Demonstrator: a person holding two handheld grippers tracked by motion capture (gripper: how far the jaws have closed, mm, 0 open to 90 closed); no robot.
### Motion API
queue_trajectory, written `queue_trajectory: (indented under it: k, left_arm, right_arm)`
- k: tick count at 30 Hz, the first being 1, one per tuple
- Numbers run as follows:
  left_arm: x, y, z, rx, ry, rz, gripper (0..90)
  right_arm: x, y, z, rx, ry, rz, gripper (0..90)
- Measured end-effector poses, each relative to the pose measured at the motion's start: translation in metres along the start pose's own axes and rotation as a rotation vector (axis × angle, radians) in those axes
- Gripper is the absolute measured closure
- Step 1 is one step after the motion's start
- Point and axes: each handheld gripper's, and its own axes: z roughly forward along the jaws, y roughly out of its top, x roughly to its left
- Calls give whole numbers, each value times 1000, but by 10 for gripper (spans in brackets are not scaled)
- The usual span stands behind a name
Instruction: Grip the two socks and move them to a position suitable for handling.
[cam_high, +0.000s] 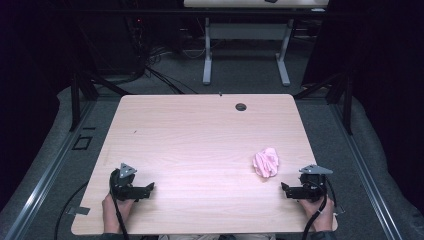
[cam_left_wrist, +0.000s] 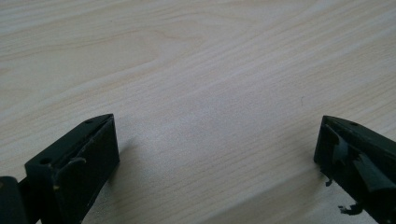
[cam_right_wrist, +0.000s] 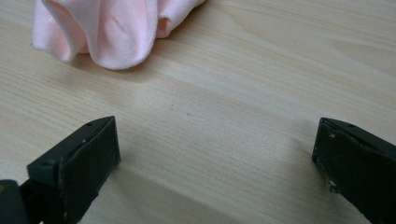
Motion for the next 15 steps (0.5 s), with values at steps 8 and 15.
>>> queue_trajectory:
  k: [8,15]
  left_arm:
    - [-1,0,0,0,15,-10,2]
    - [-2,1,1,1,22,-19,2]
  right_arm:
    - [0,0,0,1,0,1,0]
    - [0,0,0,3,-1,3,0]
